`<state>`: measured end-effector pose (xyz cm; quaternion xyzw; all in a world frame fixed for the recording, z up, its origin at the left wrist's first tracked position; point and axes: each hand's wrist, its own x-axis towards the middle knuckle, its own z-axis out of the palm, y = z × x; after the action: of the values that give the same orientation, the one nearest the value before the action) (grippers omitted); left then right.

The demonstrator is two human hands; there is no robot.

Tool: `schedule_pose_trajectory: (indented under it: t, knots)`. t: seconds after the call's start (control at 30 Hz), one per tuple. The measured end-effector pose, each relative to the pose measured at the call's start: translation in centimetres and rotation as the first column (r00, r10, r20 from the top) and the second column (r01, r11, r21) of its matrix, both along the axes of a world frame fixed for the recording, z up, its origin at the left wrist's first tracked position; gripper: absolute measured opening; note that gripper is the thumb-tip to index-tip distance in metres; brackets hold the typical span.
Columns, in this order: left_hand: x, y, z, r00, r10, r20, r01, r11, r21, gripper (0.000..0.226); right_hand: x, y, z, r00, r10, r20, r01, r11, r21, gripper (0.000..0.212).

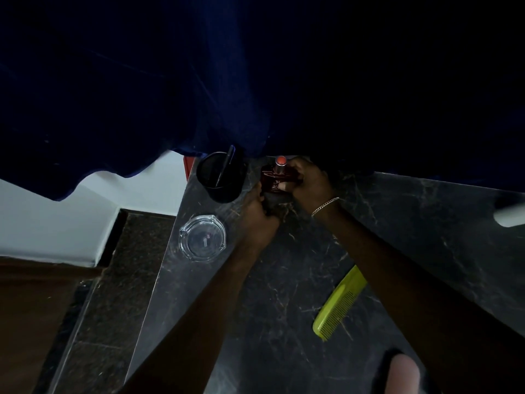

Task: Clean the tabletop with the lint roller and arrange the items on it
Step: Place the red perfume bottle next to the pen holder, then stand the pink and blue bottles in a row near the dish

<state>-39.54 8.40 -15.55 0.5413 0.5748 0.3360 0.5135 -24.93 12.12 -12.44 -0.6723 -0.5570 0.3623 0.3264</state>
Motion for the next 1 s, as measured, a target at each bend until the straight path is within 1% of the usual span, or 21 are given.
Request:
schedule_pose_trajectory:
  t: [0.2, 0.33, 0.4, 0.47, 0.5, 0.6, 0.63, 0.7, 0.8, 0.9, 1.0]
  knots:
    - [-0.2, -0.1, 1.0, 0.996, -0.034, -0.083, 0.033, 0.999, -0.003, 0.055, 0.0, -0.3, -0.4, 0.999, -0.013, 0.042, 0.014, 1.000, -0.010, 0.045]
    - [-0.7, -0.7, 1.9, 0.990, -0.050, -0.131, 0.049, 0.999, -0.005, 0.052, 0.4, -1.2, -0.2, 0.999, -0.043, -0.027, 0.042, 0.997, -0.060, 0.061]
    - [-1.1, -1.5, 2.2, 0.985, -0.070, -0.156, 0.068, 0.997, -0.019, 0.051, 0.5, -2.1, 0.2, 0.995, -0.071, -0.069, 0.068, 0.997, -0.046, 0.068]
    - [-1.6, -2.7, 2.6, 0.975, -0.085, -0.203, 0.089, 0.996, 0.011, 0.053, 0.5, -3.5, 0.9, 0.990, -0.088, -0.107, 0.084, 0.995, -0.044, 0.073]
    - [-1.9, -3.3, 2.8, 0.967, -0.089, -0.238, 0.102, 0.994, 0.045, 0.056, 0.5, -4.4, 1.1, 0.994, -0.074, -0.084, 0.070, 0.996, -0.049, 0.076]
    - [-2.5, -5.4, 3.1, 0.935, -0.125, -0.333, 0.173, 0.978, 0.119, 0.062, 0.9, -7.7, 1.7, 0.996, -0.041, 0.082, 0.048, 0.995, -0.084, 0.083]
    - [-2.7, -6.1, 3.2, 0.919, -0.139, -0.368, 0.204, 0.968, 0.144, 0.064, 0.8, -9.1, 1.9, 0.989, -0.036, 0.141, 0.046, 0.996, -0.071, 0.085]
    - [-3.1, -7.7, 3.3, 0.889, -0.152, -0.432, 0.259, 0.945, 0.200, 0.065, 0.6, -12.0, 2.7, 0.958, -0.031, 0.283, 0.033, 0.999, -0.002, 0.086]
    - [-3.5, -10.4, 3.7, 0.846, -0.162, -0.508, 0.331, 0.907, 0.262, 0.066, 0.6, -16.3, 3.3, 0.886, -0.005, 0.464, -0.051, 0.993, 0.109, 0.086]
    - [-3.7, -13.4, 3.7, 0.805, -0.184, -0.564, 0.392, 0.878, 0.274, 0.067, 0.7, -20.5, 3.2, 0.864, -0.006, 0.504, -0.078, 0.986, 0.146, 0.086]
    - [-3.2, -17.0, 4.1, 0.764, -0.206, -0.612, 0.445, 0.854, 0.268, 0.068, 1.5, -24.7, 3.4, 0.838, 0.005, 0.545, -0.087, 0.988, 0.124, 0.087]
